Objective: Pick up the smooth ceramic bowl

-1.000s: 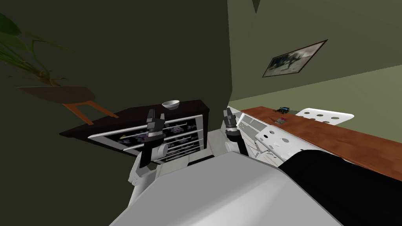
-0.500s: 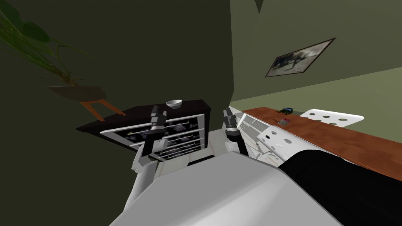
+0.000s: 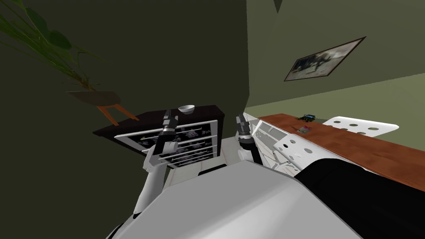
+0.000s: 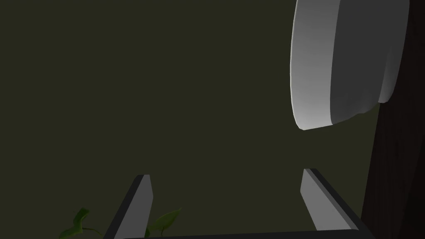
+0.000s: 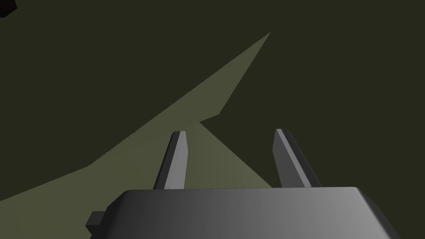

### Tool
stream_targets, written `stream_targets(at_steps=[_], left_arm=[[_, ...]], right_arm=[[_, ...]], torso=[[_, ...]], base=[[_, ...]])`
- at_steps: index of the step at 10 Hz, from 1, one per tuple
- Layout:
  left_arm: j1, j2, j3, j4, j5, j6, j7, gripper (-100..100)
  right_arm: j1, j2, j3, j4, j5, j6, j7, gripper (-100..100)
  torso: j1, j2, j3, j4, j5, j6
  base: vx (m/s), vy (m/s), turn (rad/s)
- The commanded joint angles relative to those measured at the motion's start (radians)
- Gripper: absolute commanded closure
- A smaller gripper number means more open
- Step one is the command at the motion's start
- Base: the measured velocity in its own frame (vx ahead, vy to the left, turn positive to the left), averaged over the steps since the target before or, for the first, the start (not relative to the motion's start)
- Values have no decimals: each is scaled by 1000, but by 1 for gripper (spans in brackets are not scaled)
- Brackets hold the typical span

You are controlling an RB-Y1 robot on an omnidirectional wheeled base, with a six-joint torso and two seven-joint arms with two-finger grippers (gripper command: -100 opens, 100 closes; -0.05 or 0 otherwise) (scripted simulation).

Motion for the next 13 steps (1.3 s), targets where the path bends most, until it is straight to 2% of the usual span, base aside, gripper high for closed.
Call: stream_targets(at_steps=[1, 2, 3, 4, 5, 7, 8, 10, 11, 12, 13], left_arm=[[-16, 5, 2, -3, 2, 37, 4, -100], [-63, 27, 5, 45, 5, 72, 19, -100], [-86, 27, 5, 45, 5, 95, 19, -100], [-86, 27, 5, 45, 5, 112, 19, -100], [-130, 49, 8, 94, 9, 147, 34, -100], [-157, 49, 8, 97, 9, 190, 34, -100], [-198, 69, 10, 145, 14, 222, 48, -100], [-229, 69, 10, 152, 14, 270, 48, -100], [-269, 89, 12, 195, 20, 305, 61, -100], [-298, 89, 12, 209, 20, 330, 61, -100], [-303, 89, 12, 209, 20, 353, 61, -100]], right_arm=[[0, 0, 0, 0, 0, 0, 0, 0], [0, 0, 0, 0, 0, 0, 0, 0], [0, 0, 0, 0, 0, 0, 0, 0], [0, 0, 0, 0, 0, 0, 0, 0], [0, 0, 0, 0, 0, 0, 0, 0], [0, 0, 0, 0, 0, 0, 0, 0], [0, 0, 0, 0, 0, 0, 0, 0], [0, 0, 0, 0, 0, 0, 0, 0], [0, 0, 0, 0, 0, 0, 0, 0], [0, 0, 0, 0, 0, 0, 0, 0], [0, 0, 0, 0, 0, 0, 0, 0]], torso=[[0, 0, 0, 0, 0, 0], [-1, 0, 0, 0, 0, 0], [0, 0, 0, 0, 0, 0], [0, 0, 0, 0, 0, 0], [-1, 0, 0, 0, 0, 0], [-1, 0, 0, 0, 0, 0], [-1, -1, 0, 0, 0, 0], [-1, -1, 0, 0, 0, 0], [-1, -1, 0, 0, 0, 0], [-1, -1, -1, 0, 0, 0], [-1, -1, -1, 0, 0, 0]], base=[[-5, 8, -6], [-9, 19, 79], [-12, 18, 41], [-6, 8, -12], [-10, 13, 66], [-7, 10, 19], [-4, 11, 66], [-4, 7, 13], [-2, 8, 59], [-1, 6, 33], [0, 0, 0]])
